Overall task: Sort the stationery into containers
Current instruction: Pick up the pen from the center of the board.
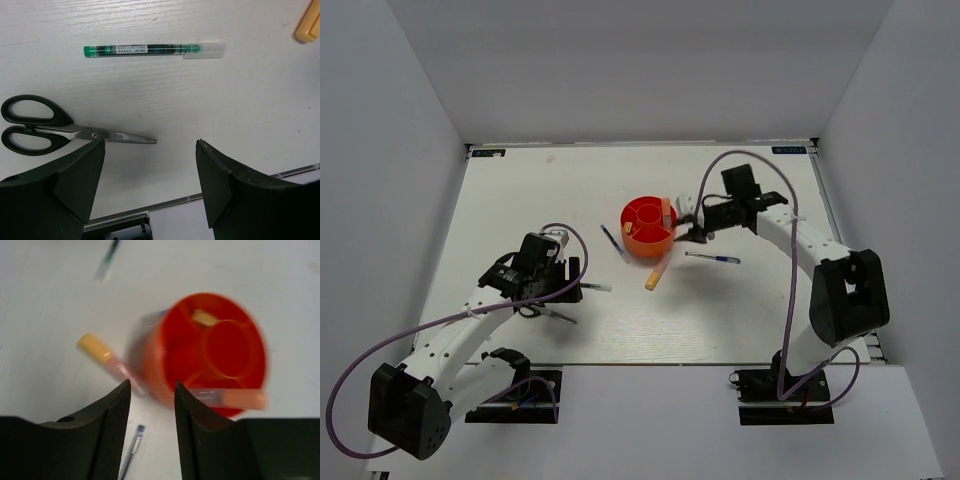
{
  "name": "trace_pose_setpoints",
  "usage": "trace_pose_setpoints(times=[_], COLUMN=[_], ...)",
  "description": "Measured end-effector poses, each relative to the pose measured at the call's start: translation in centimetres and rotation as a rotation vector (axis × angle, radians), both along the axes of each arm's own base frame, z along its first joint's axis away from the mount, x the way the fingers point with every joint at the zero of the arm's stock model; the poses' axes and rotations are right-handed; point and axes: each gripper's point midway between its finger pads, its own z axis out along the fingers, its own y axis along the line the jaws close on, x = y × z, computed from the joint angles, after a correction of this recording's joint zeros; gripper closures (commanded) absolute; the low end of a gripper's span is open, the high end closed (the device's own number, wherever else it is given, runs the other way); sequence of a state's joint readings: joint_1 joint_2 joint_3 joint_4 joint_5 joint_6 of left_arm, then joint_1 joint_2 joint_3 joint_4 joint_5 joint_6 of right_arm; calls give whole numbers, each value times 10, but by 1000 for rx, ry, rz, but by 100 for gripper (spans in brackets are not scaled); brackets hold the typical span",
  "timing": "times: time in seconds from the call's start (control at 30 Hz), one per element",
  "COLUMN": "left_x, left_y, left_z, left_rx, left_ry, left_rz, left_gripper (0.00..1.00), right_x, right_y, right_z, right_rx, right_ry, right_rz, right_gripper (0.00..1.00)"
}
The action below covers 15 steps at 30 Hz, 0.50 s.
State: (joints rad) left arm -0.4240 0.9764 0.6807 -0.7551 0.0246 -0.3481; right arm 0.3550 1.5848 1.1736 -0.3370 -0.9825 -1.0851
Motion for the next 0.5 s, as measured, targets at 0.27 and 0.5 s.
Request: trace_pose_setpoints(times=[0.27, 0.5], left_x=[0, -1], left_y=[-1, -1], left_z=[0, 0], left_rx=[-8, -10], left_ry=[3, 4], left_rz=[-3, -4], left_gripper=[17, 17], right_x=[-80, -91], right_y=[-20, -1], right_z=[-100, -116], right_rx=[-383, -497], right_ry=[-167, -320], right_rz=[393, 594], right_gripper=[56, 52])
